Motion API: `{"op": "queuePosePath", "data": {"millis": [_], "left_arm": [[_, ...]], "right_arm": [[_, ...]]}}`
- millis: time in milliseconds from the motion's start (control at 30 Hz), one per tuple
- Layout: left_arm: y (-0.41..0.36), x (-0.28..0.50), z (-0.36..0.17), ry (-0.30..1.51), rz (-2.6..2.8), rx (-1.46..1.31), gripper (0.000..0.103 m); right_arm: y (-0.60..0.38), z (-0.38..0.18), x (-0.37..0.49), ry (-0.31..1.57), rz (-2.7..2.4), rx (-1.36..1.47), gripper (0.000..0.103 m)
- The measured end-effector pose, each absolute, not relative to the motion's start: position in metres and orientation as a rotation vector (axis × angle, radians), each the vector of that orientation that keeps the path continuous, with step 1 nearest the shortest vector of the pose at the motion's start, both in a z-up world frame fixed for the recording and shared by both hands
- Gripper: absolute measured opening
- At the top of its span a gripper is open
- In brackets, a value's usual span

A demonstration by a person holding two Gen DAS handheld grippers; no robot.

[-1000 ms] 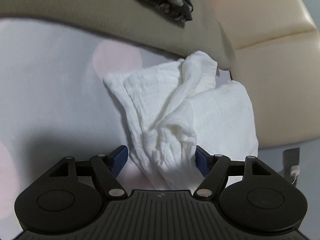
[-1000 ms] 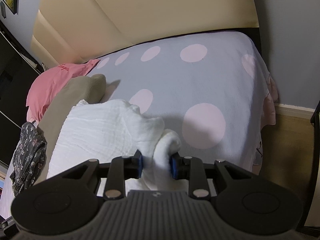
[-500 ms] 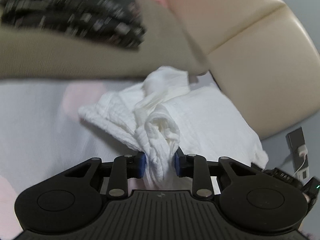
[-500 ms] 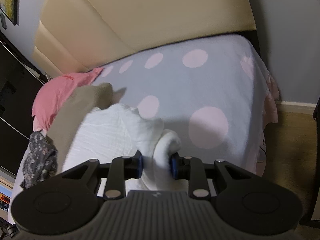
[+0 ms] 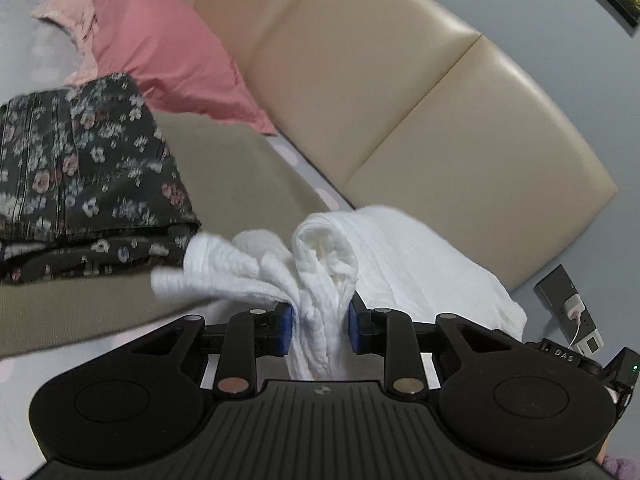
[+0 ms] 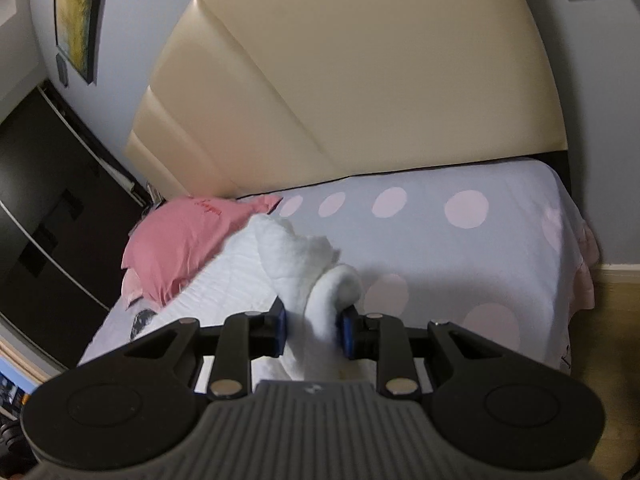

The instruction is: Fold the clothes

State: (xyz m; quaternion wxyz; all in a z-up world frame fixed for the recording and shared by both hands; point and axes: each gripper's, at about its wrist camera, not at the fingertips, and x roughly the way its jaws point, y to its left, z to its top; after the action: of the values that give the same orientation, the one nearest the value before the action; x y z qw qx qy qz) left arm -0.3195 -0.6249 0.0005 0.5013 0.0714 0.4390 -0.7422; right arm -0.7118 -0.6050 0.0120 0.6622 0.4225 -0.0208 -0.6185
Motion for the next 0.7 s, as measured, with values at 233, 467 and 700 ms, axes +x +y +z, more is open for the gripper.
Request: {"op": "queuePosePath", "data": {"millis": [233,467,700], "left_arm": [[-0.632,-0.328,-0.093,1.22,-1.695,0.324,0.024],[-0.627,-0.323,-0.129,1.265,-1.679,0.321,0.025],[-0.614,-0.323,-0.114,1.205,-1.671,0.344,0.042]], "right_arm": [[-0.619,-0.057,-0.715,0.107,-1.47,1.092,0.028],[-0.619,-0.098,-0.726,0.141,-1.493,1.154,0.028],[-0.619,-0.098,-0.717,0.225,-1.561,1.113,0.05]]}}
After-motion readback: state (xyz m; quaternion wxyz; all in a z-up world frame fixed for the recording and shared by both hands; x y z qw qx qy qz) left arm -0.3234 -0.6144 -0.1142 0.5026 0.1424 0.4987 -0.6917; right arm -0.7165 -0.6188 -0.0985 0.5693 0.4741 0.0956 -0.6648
